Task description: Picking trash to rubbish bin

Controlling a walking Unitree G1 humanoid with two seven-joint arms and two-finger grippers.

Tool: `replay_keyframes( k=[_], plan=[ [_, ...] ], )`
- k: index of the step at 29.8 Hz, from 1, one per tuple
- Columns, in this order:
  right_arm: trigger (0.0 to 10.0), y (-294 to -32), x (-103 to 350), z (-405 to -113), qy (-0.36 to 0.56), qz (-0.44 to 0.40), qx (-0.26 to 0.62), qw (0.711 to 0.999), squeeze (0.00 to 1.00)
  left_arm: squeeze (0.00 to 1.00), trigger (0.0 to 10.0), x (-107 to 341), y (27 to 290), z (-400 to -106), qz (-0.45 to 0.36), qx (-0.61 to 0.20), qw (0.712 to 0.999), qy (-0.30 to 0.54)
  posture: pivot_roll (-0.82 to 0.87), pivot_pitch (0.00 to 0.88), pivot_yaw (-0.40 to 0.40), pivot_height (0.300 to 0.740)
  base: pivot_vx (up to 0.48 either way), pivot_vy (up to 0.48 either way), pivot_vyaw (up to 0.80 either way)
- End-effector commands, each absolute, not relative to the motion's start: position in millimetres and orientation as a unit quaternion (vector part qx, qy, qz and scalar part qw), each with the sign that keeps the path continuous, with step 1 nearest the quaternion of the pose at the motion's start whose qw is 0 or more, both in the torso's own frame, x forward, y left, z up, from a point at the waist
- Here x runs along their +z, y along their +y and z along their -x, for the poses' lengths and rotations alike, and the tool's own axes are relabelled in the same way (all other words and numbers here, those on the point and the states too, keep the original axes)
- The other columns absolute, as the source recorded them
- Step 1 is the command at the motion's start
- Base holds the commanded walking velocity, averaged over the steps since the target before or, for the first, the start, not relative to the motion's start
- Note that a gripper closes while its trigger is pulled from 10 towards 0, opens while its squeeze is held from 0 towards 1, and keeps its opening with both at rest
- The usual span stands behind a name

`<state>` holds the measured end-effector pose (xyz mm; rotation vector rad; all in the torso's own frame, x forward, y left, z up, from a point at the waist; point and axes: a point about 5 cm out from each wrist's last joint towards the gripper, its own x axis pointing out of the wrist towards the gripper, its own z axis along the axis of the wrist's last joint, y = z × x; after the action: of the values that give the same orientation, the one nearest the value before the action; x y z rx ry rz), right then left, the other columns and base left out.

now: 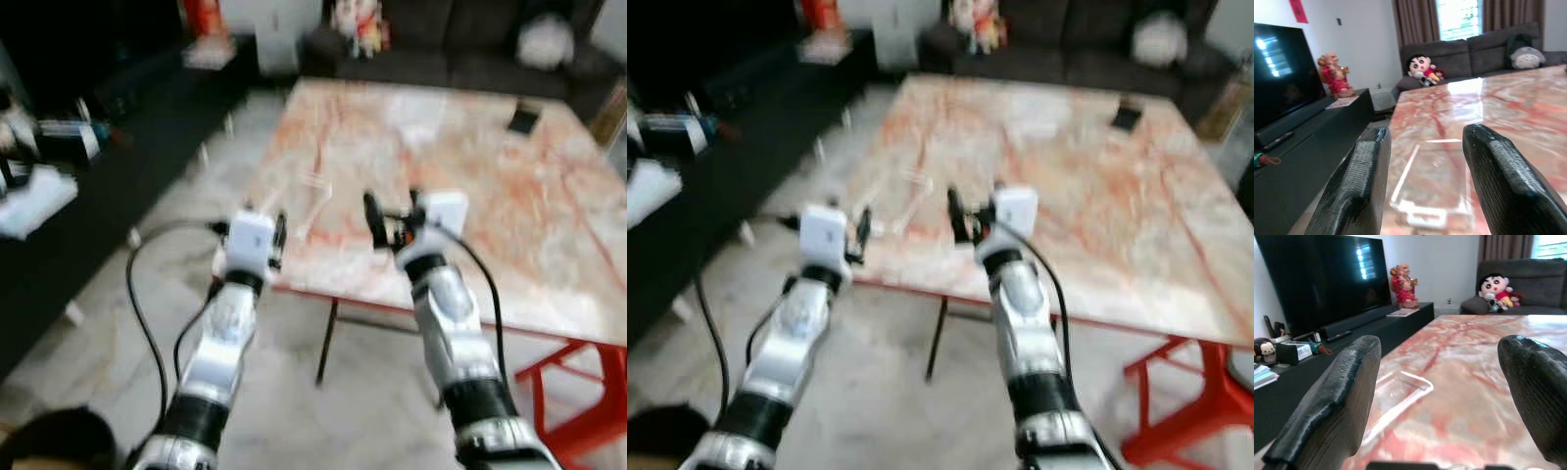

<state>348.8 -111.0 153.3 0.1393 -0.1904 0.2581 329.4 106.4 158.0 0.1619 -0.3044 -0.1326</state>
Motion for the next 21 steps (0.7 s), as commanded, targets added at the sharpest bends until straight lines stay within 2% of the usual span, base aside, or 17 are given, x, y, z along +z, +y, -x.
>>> replay_keyframes(
  k=[1, 21],
  plan=[
    [10.0, -98.2, 156.5, -350.1, -0.089, -0.076, 0.146, 0.982, 0.0, 0.0, 10.0, 158.0, 115.3, -329.8, -0.085, -0.054, 0.984, -0.149, 0.03, 0.001, -0.068, 0.74, 0.42, 0.0, 0.0],
    [10.0, -94.1, 158.1, -353.5, -0.087, -0.08, 0.152, 0.981, 0.0, 0.0, 10.0, 163.6, 121.0, -333.1, -0.087, -0.041, 0.984, -0.15, 0.03, 0.021, -0.079, 0.74, 0.416, 0.0, 0.0]
  ],
)
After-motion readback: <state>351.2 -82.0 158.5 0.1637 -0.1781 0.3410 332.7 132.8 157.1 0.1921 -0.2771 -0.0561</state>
